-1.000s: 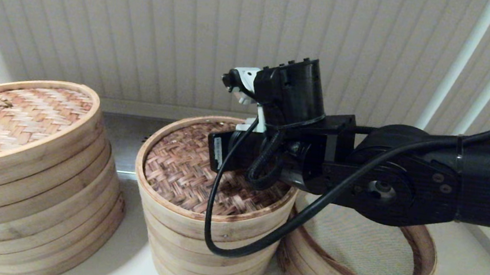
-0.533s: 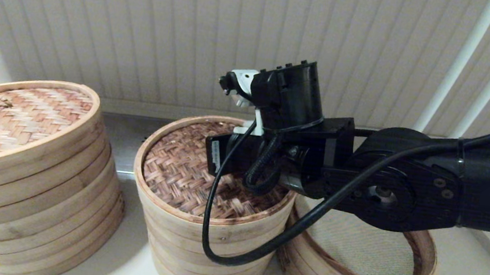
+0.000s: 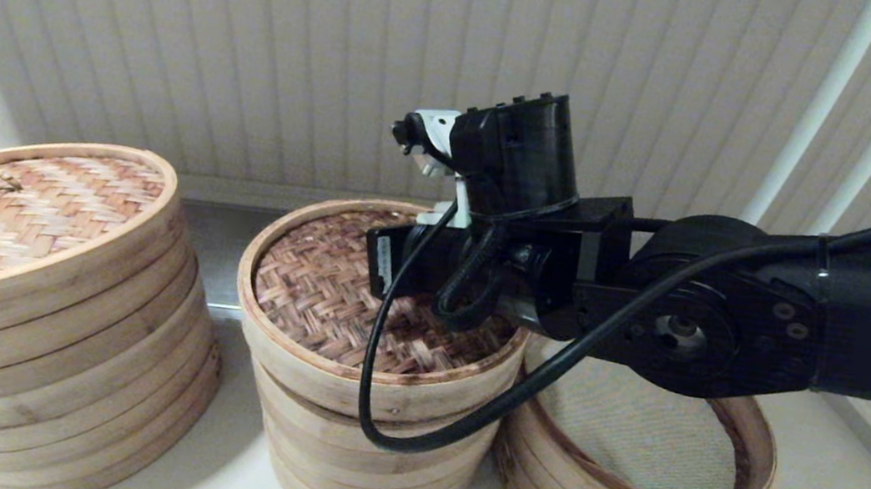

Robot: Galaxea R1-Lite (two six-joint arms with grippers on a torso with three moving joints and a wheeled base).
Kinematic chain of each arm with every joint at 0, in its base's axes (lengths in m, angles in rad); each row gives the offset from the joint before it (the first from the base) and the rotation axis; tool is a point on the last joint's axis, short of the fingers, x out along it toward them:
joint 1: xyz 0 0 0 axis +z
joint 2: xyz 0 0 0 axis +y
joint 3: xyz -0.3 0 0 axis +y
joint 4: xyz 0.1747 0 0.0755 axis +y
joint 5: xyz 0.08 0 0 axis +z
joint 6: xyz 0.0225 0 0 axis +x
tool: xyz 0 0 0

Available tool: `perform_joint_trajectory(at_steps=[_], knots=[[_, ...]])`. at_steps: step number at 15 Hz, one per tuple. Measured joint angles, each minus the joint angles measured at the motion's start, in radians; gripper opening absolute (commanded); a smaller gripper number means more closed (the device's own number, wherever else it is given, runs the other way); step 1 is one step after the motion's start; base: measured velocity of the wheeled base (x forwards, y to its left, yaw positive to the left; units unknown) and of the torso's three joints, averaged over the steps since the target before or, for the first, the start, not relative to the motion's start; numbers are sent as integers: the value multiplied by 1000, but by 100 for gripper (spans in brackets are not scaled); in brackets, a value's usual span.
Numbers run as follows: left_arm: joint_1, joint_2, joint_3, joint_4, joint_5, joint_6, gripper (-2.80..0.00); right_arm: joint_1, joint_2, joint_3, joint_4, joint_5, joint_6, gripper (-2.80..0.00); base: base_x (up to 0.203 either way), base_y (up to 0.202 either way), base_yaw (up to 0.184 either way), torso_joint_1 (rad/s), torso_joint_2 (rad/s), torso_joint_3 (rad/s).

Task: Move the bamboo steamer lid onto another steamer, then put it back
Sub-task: Put the steamer

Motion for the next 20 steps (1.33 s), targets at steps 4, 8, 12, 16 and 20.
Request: perform_joint_trajectory(at_steps=[4,8,12,16,20], knots=[[0,0,0,0,0,0,-280,0,3,8,-4,1,0,-280,0,0,0,0,0,0],[0,0,0,0,0,0,-280,0,4,25,-5,1,2,-280,0,0,0,0,0,0],[0,0,0,0,0,0,-280,0,4,40,-8,-1,6,0,0,0,0,0,0,0],[0,0,0,0,0,0,-280,0,-2,34,-8,-6,-1,0,0,0,0,0,0,0],[0,0,0,0,0,0,-280,-11,-56,24,-4,-8,-11,0,0,0,0,0,0,0]])
